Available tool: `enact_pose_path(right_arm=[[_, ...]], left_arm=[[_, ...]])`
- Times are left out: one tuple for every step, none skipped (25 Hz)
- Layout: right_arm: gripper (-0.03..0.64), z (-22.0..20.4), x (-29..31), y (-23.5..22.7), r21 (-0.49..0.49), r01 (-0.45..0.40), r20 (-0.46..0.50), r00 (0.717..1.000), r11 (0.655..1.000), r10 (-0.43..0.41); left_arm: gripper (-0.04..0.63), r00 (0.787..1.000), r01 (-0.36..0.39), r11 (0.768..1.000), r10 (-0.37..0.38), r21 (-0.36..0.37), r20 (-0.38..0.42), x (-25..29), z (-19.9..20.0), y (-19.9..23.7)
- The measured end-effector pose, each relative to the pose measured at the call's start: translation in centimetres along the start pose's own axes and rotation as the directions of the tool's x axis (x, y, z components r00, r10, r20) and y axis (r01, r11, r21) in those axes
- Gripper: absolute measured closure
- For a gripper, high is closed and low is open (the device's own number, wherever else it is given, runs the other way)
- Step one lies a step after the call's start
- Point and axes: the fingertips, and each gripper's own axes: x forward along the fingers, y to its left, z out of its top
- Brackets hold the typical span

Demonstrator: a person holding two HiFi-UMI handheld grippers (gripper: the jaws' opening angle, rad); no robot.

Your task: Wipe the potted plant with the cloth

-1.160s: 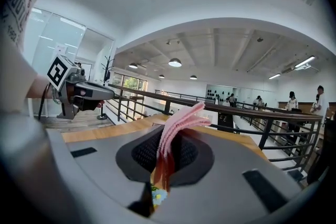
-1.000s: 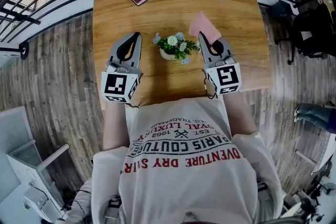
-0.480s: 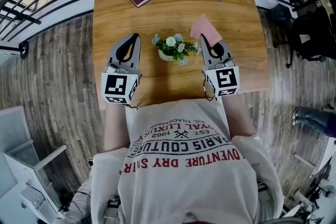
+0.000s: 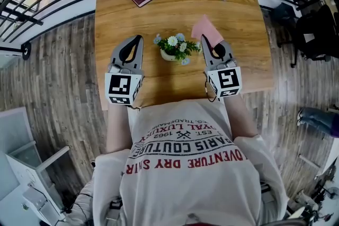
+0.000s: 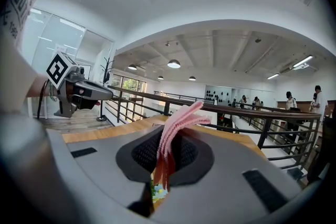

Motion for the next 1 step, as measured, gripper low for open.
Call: enact_pose_path(right_arm=[[0.581,-0.01,-0.03,-0.03,0.002,0.000,0.001,1.000,1.000,0.000]], left_arm=[[0.578,1.000,-0.003,1.000,0.003,0.000,-0.003,-0.02,-0.03,-0.04]])
